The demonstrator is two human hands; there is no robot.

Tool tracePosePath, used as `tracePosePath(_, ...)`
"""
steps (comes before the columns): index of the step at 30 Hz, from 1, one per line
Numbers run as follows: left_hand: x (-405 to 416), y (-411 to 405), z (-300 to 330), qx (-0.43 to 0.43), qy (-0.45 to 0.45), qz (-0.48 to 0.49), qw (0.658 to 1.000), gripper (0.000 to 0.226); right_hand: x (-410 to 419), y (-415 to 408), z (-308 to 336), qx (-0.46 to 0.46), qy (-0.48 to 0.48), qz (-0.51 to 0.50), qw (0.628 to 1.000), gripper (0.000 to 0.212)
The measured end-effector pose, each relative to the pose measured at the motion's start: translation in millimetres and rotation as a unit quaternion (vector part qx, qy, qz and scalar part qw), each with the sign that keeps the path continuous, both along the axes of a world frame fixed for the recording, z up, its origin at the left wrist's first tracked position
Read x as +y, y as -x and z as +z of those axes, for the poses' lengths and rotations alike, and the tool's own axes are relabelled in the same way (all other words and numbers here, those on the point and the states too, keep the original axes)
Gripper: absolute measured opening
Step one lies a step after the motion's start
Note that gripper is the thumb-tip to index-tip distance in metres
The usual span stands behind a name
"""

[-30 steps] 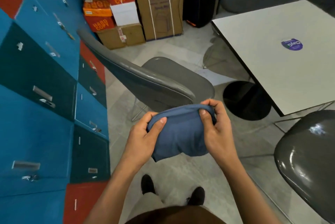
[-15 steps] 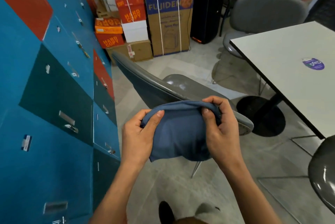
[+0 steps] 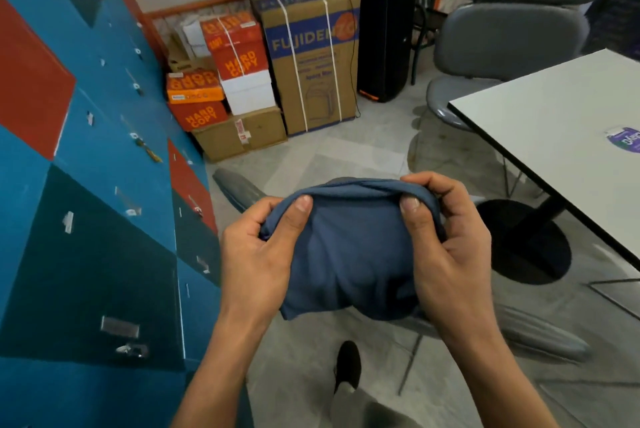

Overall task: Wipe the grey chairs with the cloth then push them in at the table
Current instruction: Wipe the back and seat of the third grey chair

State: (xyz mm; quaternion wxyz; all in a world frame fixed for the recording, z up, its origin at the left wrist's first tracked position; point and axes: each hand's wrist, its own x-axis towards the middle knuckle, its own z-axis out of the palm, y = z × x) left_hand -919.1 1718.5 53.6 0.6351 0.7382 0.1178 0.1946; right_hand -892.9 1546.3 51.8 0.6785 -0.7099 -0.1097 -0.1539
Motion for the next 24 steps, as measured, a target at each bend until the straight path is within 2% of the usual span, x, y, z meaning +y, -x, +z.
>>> tracePosePath(8,24,-106,27,-0.016,0.004,-0.059,0.998,0.023,26,-87,20,0.030,-0.014,-0.060,0.998,0.017)
tracePosePath(14,41,-169,18,0.015,0.002,-0.121,0.993,0.024,42,-129,17,0.059,-0.020,-0.106,0.992,0.020)
tracePosePath(24,93,-274,9,0.052,0.017,-0.291,0.955,0.035,106,-174,7,0.069,0.025,-0.276,0.958,0.014)
